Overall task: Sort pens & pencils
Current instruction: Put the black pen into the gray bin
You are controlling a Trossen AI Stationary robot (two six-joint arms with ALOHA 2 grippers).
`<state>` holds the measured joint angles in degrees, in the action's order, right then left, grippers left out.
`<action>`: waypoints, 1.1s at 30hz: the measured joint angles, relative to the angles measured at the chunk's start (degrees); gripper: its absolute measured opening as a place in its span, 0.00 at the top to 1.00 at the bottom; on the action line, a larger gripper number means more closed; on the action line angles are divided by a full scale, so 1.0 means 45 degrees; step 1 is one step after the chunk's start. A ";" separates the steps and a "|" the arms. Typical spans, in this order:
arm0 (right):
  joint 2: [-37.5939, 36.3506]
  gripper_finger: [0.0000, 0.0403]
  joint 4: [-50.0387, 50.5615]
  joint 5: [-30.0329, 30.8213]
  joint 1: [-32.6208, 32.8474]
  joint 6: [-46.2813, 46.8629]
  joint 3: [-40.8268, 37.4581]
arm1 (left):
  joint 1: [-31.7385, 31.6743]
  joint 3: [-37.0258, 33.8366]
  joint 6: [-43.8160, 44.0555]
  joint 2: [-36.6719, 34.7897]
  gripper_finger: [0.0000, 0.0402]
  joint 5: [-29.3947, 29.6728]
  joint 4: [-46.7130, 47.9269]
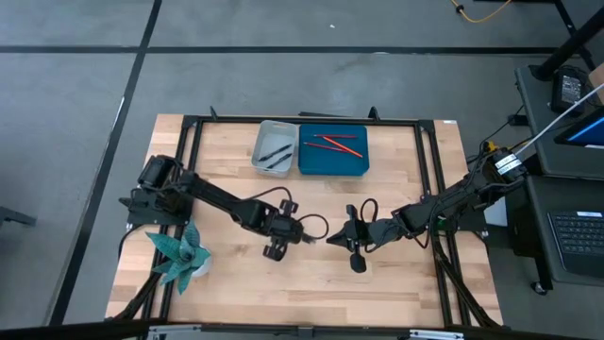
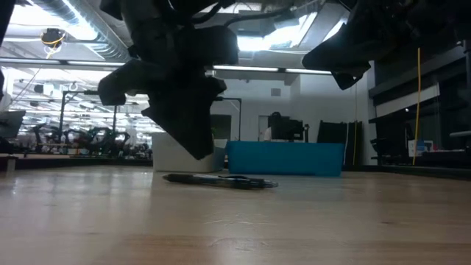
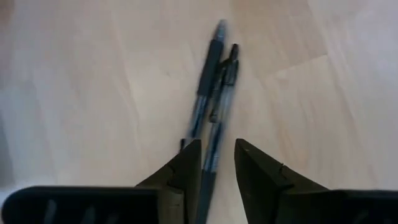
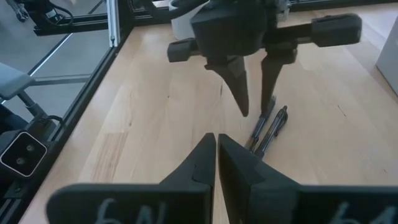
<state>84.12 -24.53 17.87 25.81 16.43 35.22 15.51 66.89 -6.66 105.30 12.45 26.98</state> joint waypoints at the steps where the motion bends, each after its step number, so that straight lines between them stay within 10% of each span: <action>1: 0.0000 0.95 0.0005 0.0000 0.0000 0.0000 0.0000 | -0.0051 0.0000 -0.0004 0.0000 0.77 -0.0092 0.0000; 33: 0.0000 0.95 0.0094 0.0003 0.0401 0.0316 0.0000 | -0.1099 -0.0037 -0.0991 0.1316 0.78 -0.1888 -0.0343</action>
<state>84.12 -24.11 17.88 27.61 17.85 35.22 10.56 66.73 -11.11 111.22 3.95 25.44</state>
